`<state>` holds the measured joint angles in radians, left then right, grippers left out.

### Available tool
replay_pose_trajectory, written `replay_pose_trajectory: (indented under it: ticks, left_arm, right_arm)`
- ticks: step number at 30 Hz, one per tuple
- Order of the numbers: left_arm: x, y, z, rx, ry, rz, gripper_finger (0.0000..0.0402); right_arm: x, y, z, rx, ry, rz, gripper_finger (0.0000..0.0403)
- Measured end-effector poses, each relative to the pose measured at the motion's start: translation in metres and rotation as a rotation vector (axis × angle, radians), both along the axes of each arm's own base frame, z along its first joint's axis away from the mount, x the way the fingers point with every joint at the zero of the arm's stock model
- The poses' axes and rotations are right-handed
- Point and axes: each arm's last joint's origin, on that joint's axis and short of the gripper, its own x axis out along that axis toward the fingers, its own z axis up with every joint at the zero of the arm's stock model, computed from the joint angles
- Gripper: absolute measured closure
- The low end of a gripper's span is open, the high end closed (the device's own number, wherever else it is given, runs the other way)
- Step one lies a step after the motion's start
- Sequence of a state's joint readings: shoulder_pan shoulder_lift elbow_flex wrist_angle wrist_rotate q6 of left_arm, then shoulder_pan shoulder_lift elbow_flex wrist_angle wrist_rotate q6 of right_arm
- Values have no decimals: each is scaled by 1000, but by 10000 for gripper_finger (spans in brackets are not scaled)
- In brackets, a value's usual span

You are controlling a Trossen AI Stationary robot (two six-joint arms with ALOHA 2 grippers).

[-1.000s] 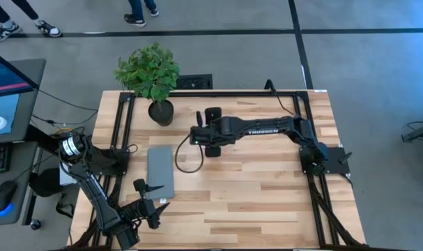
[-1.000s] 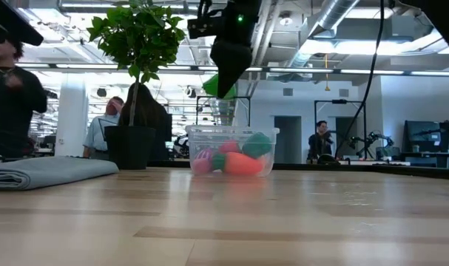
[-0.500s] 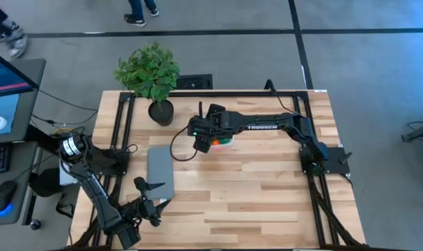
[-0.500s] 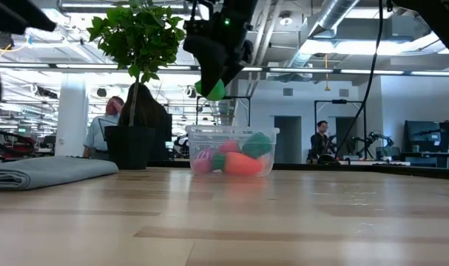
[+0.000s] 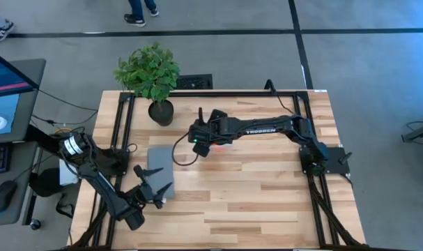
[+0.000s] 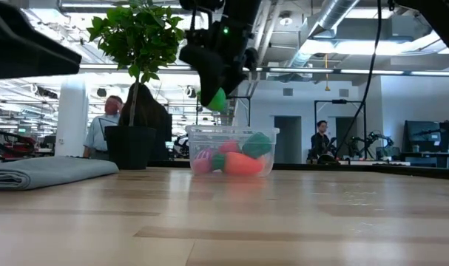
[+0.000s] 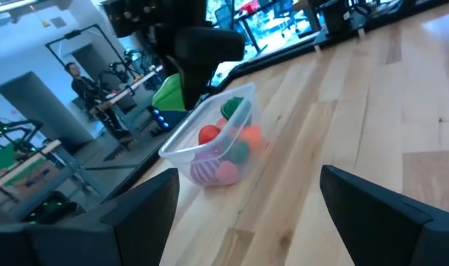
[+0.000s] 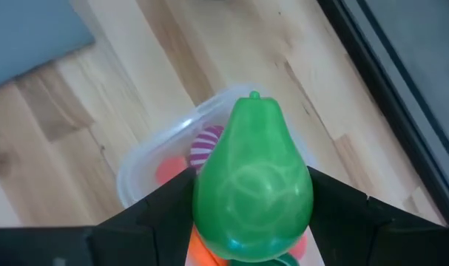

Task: Pick and placing Produce into tupperware
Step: Put the avocado into the transparent container, then return to Home Position

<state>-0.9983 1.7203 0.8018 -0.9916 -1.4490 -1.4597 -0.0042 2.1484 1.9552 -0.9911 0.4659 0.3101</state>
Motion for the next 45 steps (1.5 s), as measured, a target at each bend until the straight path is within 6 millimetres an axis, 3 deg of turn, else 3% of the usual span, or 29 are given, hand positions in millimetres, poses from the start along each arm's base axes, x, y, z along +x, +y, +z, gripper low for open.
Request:
replay_pose_trajectory:
  ticks: [11,30,45]
  left_arm:
    - [-5,3,-4,-2,-19,-15,81]
    - [-5,2,-4,1,-27,-19,81]
    - [-5,2,-4,-5,-24,-17,81]
  right_arm:
    - [-6,-18,-21,52,34,-79,152]
    - [-1,-27,-21,181,-23,-49,152]
    - [-2,-27,-21,181,-20,-54,74]
